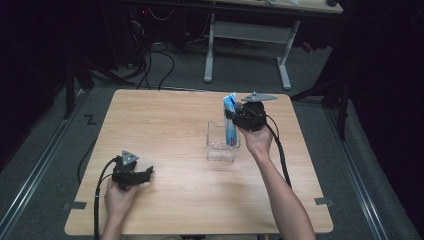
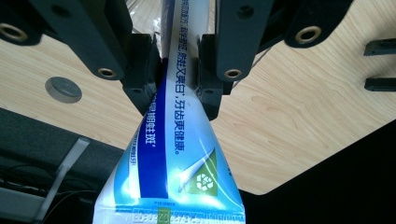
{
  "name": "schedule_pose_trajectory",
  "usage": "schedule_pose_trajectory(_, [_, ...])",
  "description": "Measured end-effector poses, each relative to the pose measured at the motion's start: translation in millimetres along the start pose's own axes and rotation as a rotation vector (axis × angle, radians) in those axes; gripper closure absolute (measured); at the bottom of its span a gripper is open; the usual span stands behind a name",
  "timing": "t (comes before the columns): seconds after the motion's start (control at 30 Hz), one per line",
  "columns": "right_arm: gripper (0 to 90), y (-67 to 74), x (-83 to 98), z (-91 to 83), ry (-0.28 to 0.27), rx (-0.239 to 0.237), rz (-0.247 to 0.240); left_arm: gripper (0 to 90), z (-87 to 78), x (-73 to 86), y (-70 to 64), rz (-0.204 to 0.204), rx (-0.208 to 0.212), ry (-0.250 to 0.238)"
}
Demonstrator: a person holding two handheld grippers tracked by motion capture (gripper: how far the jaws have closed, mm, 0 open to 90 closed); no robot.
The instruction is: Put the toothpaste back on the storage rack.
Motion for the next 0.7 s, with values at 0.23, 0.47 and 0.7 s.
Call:
schedule_pose_trajectory(0.23, [72.9, -0.4, 5.7, 2.6, 0.013, 0.000, 0.003, 24.5, 0.0, 0.0, 0.0, 0.000, 0.000, 0.000])
schedule_pose_trajectory(0.47, [72.8, -2.1, 13.4, 3.9, 0.023, -0.004, 0.016, 24.5, 0.0, 0.0, 0.0, 0.000, 0.000, 0.000])
schedule_pose_trajectory(0.7, [72.7, -0.7, 15.9, 6.3, 0.030, -0.008, 0.017, 24.5, 0.0, 0.0, 0.0, 0.000, 0.000, 0.000])
Point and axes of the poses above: each handheld gripper's, and its own axes: z roughly forward along the jaws, x roughly out of its underside, y roughly to its left, the point moved 5 cm from there along z, roughly forward along the jaws, and after that the axes turned 15 degrees about -x, right-handed, at the moved point
